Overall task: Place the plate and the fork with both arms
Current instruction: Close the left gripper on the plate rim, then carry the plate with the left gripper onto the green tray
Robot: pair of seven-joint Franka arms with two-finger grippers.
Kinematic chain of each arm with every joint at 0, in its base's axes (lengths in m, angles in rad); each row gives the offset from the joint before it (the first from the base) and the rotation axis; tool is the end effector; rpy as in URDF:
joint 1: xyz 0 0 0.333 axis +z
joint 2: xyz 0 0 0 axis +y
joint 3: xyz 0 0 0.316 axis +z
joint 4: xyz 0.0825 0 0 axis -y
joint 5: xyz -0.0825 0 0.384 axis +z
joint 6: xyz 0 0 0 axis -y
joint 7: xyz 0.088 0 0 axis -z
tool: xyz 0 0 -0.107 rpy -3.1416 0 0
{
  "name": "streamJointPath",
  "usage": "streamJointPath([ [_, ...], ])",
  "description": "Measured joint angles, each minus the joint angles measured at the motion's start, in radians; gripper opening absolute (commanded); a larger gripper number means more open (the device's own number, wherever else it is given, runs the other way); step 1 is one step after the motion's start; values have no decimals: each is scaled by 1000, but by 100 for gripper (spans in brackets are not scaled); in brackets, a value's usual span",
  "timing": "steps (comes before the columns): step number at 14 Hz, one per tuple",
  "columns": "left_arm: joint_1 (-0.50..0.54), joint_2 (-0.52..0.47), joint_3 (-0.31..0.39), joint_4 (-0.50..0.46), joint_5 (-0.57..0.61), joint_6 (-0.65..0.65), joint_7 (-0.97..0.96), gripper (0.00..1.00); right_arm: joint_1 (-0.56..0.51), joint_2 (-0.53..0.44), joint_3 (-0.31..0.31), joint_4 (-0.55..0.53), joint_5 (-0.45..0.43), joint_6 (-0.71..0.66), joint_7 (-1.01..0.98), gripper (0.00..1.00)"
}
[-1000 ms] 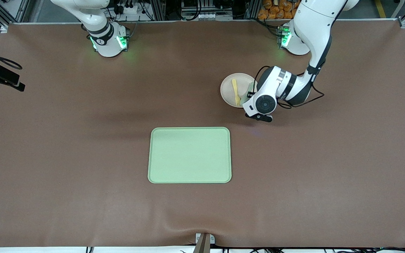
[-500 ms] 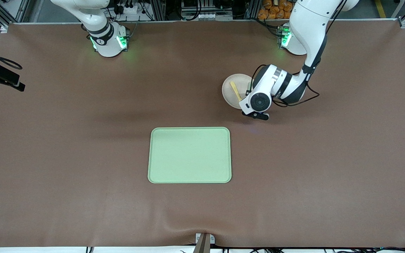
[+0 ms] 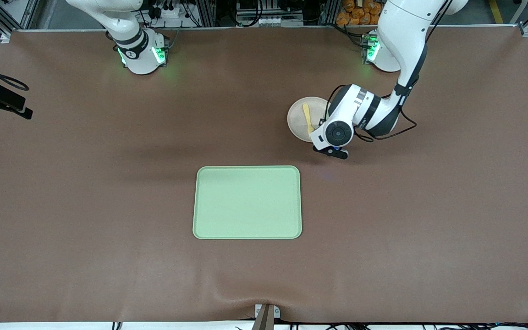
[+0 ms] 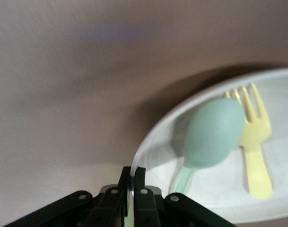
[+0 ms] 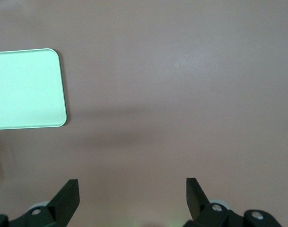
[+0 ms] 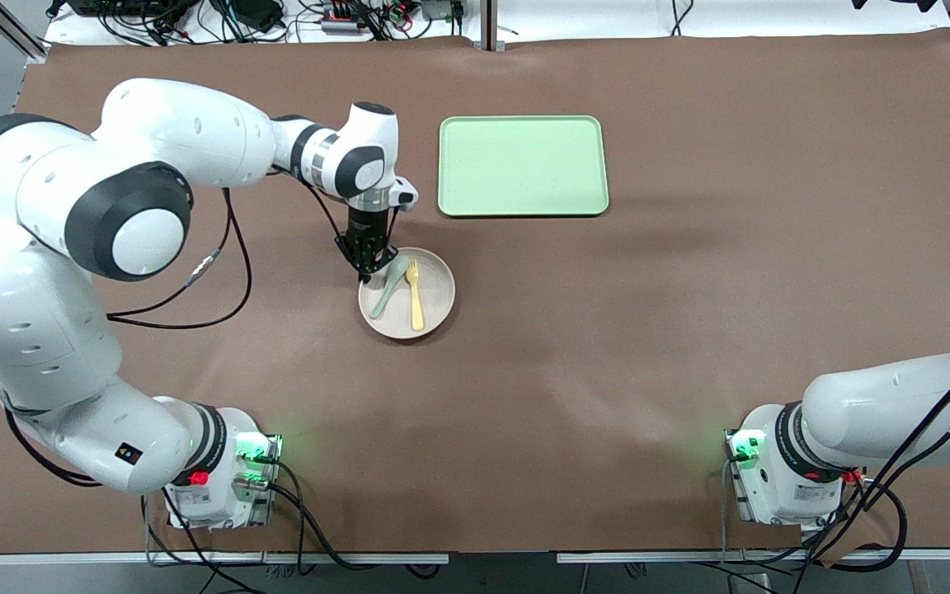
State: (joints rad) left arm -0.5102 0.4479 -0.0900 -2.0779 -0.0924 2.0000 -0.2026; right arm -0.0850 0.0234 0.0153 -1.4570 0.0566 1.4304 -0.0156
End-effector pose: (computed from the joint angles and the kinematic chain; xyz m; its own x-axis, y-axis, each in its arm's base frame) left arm 0.4279 -0.3013 0.1809 0.8119 -0.2823 -0.5109 -0.3345 -0.9423 -0.0109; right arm 0.5465 -0.0316 0.6527 0.9977 -0.0461 -0.0489 -0.0489 -0.9972 -0.0575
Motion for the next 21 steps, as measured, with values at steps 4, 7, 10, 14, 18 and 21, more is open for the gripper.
streamJointPath([
  [4, 50, -19, 3, 130, 4, -111, 27, 0, 0, 0, 0, 0, 0, 0, 0, 100],
  [7, 87, -19, 4, 194, 4, -120, 61, 0, 0, 0, 0, 0, 0, 0, 0, 100],
  [10, 127, 0, 4, 294, -18, -155, 87, 0, 0, 0, 0, 0, 0, 0, 0, 100],
  [14, 162, 126, 4, 499, -106, -197, 115, 0, 0, 0, 0, -1, 0, 0, 0, 100],
  [18, 160, 264, 1, 667, -183, -195, 118, 0, 0, 0, 0, -1, 0, 0, 0, 100],
  [21, 157, 314, 0, 731, -205, -154, 118, 0, 0, 0, 0, -1, 0, -1, 0, 100],
])
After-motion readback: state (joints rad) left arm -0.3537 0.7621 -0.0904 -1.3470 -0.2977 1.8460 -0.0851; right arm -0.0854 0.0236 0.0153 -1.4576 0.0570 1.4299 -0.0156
